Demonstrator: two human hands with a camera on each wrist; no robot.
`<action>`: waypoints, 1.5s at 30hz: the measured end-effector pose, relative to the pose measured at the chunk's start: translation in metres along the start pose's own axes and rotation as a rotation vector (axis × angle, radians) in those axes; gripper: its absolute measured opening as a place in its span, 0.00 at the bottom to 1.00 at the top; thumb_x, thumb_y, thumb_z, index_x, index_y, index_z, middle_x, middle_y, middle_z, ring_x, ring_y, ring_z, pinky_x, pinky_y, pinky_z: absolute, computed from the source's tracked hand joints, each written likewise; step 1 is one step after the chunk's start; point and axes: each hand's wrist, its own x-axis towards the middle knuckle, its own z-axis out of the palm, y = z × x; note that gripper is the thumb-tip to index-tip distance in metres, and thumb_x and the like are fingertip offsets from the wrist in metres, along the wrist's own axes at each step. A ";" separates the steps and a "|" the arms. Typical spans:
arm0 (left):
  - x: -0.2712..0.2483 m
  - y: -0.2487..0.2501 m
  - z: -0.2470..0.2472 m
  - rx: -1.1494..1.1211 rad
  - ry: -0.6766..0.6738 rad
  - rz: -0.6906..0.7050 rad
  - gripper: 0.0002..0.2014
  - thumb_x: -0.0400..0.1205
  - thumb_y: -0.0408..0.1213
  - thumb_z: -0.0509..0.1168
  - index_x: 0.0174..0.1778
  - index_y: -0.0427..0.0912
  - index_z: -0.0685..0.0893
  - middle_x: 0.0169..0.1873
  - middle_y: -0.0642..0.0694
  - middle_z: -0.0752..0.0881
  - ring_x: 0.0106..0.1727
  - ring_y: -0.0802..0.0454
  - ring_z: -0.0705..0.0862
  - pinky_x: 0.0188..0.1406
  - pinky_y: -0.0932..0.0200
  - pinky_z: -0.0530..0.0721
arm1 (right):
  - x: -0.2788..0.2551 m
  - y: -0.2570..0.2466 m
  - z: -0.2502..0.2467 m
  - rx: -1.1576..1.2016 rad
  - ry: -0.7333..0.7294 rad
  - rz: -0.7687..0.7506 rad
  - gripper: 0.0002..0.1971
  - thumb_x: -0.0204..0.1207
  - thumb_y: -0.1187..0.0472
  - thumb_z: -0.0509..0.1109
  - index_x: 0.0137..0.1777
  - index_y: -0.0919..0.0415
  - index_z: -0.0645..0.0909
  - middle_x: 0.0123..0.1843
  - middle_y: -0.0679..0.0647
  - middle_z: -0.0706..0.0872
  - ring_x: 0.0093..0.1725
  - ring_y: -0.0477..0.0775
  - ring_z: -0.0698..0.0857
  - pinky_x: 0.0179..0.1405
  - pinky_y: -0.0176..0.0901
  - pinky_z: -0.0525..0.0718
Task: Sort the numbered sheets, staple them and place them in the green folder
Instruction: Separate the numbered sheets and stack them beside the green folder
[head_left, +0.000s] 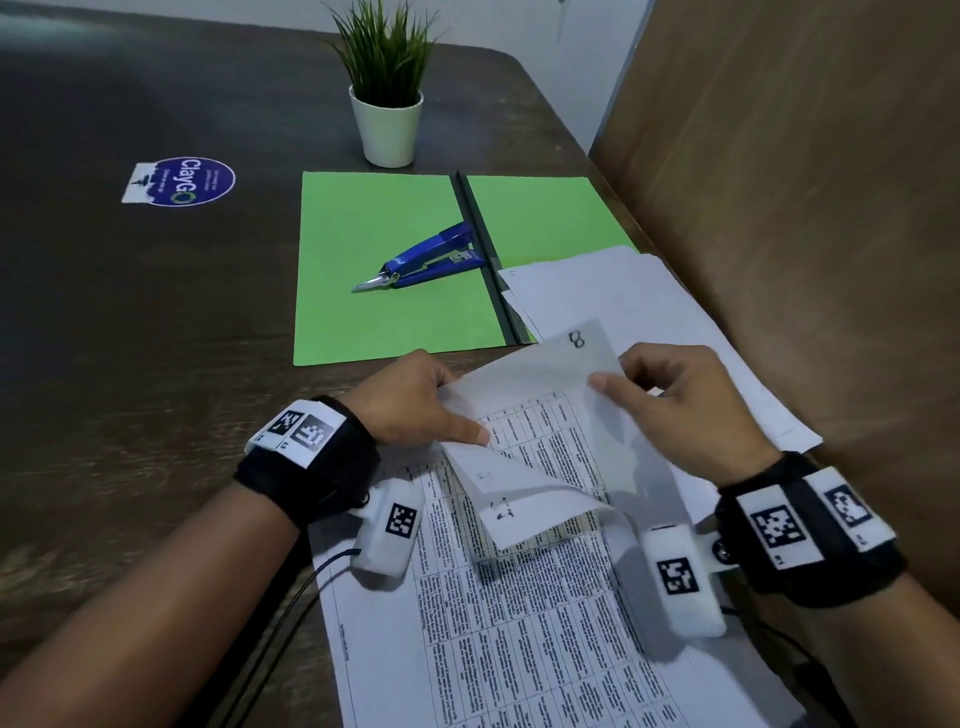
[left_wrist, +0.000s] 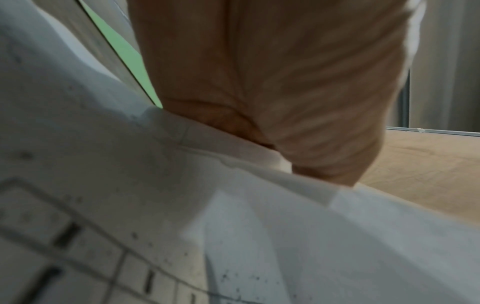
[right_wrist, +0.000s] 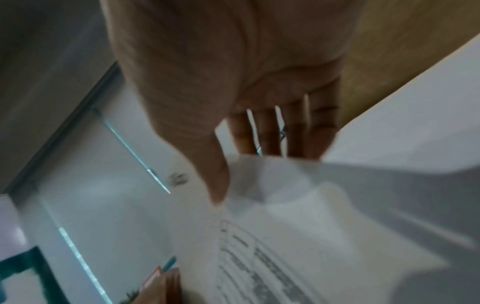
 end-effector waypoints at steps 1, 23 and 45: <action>0.000 0.000 0.000 0.003 -0.001 -0.002 0.12 0.69 0.45 0.84 0.43 0.45 0.95 0.37 0.56 0.94 0.40 0.56 0.93 0.51 0.50 0.91 | -0.001 0.000 -0.006 0.001 -0.066 0.049 0.10 0.76 0.59 0.79 0.35 0.60 0.85 0.28 0.48 0.84 0.28 0.42 0.76 0.32 0.33 0.75; 0.001 0.000 0.002 -0.037 0.015 0.036 0.07 0.77 0.49 0.78 0.41 0.50 0.95 0.42 0.59 0.94 0.53 0.60 0.89 0.71 0.50 0.81 | 0.036 -0.057 -0.137 -0.481 0.389 -0.161 0.13 0.80 0.41 0.70 0.54 0.47 0.89 0.40 0.38 0.87 0.37 0.36 0.86 0.43 0.38 0.86; 0.000 -0.001 0.003 -0.029 0.029 0.058 0.05 0.77 0.47 0.78 0.41 0.51 0.95 0.41 0.61 0.93 0.51 0.64 0.89 0.69 0.51 0.82 | 0.035 0.051 -0.009 -0.686 -0.390 0.319 0.24 0.85 0.39 0.58 0.77 0.46 0.75 0.78 0.49 0.76 0.76 0.53 0.75 0.72 0.49 0.70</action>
